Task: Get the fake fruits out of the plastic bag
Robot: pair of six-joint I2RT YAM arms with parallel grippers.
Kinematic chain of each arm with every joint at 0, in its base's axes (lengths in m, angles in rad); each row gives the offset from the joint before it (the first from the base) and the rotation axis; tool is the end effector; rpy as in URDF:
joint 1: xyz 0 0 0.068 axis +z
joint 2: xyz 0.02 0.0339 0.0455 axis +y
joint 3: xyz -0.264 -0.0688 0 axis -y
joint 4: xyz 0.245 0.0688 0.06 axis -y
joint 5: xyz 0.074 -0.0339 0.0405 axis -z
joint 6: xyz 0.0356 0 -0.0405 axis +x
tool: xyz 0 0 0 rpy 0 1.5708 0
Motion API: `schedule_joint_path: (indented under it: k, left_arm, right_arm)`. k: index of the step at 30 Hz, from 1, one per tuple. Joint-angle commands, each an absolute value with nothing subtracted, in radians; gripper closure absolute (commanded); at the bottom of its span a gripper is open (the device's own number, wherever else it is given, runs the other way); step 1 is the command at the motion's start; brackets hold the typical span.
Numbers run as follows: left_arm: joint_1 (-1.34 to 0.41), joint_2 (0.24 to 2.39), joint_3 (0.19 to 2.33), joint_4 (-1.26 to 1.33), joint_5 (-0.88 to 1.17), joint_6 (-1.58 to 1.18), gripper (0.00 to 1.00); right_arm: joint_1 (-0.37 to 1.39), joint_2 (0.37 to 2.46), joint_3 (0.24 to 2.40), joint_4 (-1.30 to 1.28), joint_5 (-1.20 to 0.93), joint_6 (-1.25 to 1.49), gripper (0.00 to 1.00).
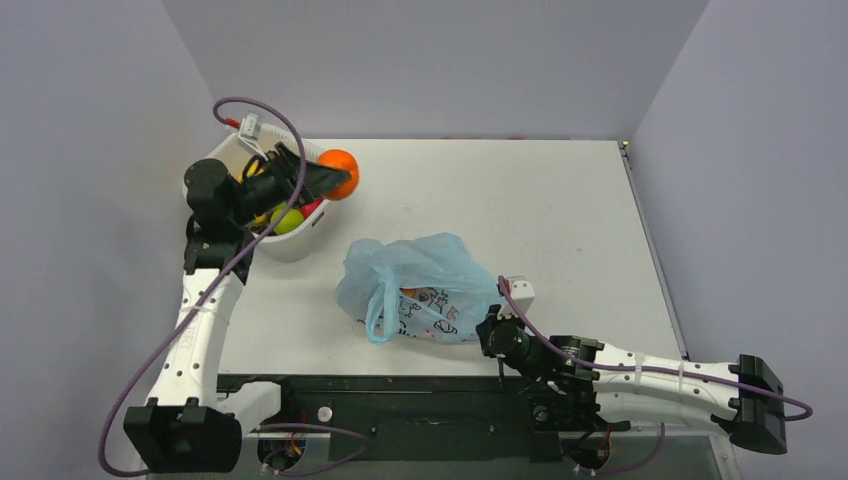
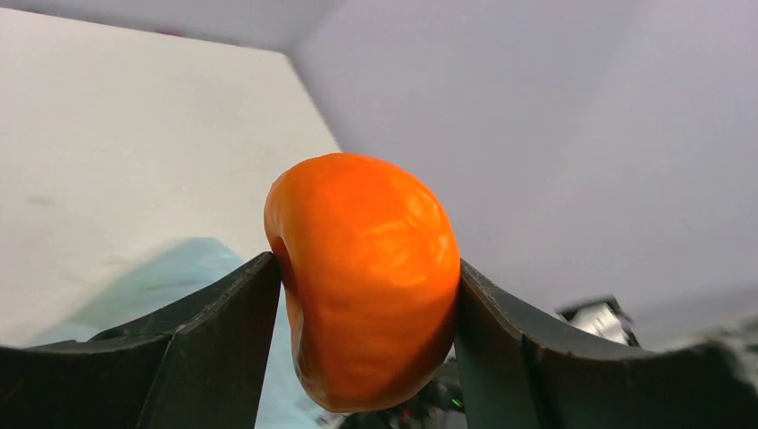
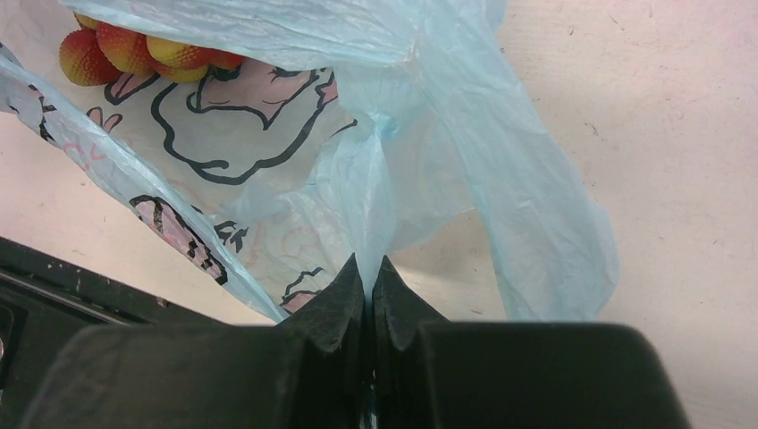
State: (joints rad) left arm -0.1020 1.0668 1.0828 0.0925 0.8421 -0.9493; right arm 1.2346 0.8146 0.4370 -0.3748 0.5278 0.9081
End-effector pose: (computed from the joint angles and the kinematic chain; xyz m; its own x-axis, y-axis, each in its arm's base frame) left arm 0.2297 -0.0502 0.4192 -0.5922 -0.4836 -0.6445 0.5566 0.3328 -0.7612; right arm 0.0714 0.1500 0.1994 -0.6860 0.1014 -0.7205 -0.2494 0.8975 0.3638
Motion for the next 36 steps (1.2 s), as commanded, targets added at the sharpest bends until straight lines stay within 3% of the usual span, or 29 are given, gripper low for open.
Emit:
schedule_joint_path:
  k: [1,9,16,19,26,32,36]
  left_arm:
    - [0.093,1.184,1.158,-0.184,0.835,-0.733,1.0]
    - [0.17,1.436,1.394,-0.506,0.418,-0.394,1.0]
    - [0.173,1.539,1.497,-0.521,0.169,-0.288,0.99]
    - [0.172,1.609,1.549,-0.492,0.14,-0.28,0.69]
    - [0.173,1.799,1.723,-0.542,0.047,-0.232,0.23]
    - [0.158,1.789,1.763,-0.539,0.012,-0.204,0.08]
    - [0.142,1.707,1.716,-0.548,0.07,-0.228,0.07]
  right_arm:
    - [1.223,0.803,0.477,-0.366,0.555,0.9,1.0]
    - [1.214,0.808,0.491,-0.372,0.536,0.886,1.0]
    - [1.19,0.847,0.505,-0.363,0.515,0.874,1.0]
    - [1.187,0.865,0.527,-0.367,0.509,0.863,1.0]
    - [1.186,0.871,0.539,-0.373,0.504,0.865,1.0]
    - [1.186,0.856,0.533,-0.376,0.503,0.865,1.0]
    - [1.186,0.851,0.537,-0.376,0.505,0.862,1.0]
